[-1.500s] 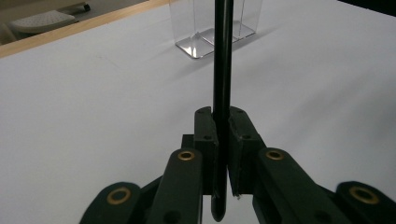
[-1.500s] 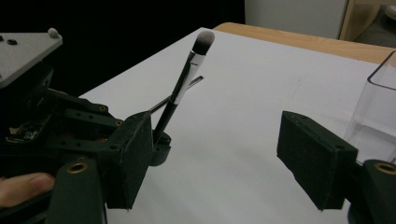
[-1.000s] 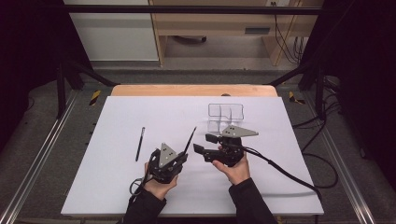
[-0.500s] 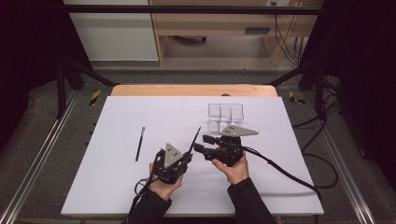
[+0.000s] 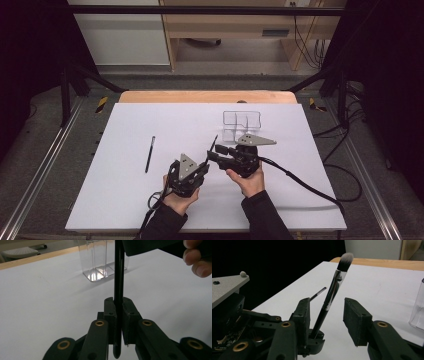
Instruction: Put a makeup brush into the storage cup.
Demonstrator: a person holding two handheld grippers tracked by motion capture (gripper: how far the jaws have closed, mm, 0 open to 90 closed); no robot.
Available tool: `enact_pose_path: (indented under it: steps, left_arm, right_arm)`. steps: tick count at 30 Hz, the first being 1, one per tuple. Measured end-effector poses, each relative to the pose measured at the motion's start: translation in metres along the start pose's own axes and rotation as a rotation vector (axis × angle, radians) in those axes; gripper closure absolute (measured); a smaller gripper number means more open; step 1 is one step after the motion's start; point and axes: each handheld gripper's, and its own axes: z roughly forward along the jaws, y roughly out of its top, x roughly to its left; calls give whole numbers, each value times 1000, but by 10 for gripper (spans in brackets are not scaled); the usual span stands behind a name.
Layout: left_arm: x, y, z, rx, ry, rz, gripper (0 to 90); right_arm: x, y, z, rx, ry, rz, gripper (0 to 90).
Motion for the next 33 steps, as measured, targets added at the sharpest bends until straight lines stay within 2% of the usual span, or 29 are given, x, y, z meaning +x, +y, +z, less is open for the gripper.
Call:
enact_pose_path:
  steps: [8, 11, 24, 27, 30, 33]
  left_arm:
    - [-1, 0, 0, -3, -2, -2, 827]
    - [-2, 0, 0, -5, -4, -5, 827]
    - [-4, 1, 0, -10, -1, -16, 827]
    - [-4, 1, 0, -13, -2, -18, 827]
    - [-4, 1, 0, -12, -4, -15, 825]
    - [-3, 1, 0, -7, -10, -5, 821]
  right_arm:
    - [0, 0, 1, -1, 10, 20, 678]
    - [0, -1, 2, -3, 27, 29, 720]
    - [1, -2, 3, -12, 29, 41, 807]
    - [1, -2, 3, -15, 40, 43, 820]
    - [2, -2, 3, -17, 70, 48, 840]
    - [2, -2, 3, -15, 73, 46, 842]
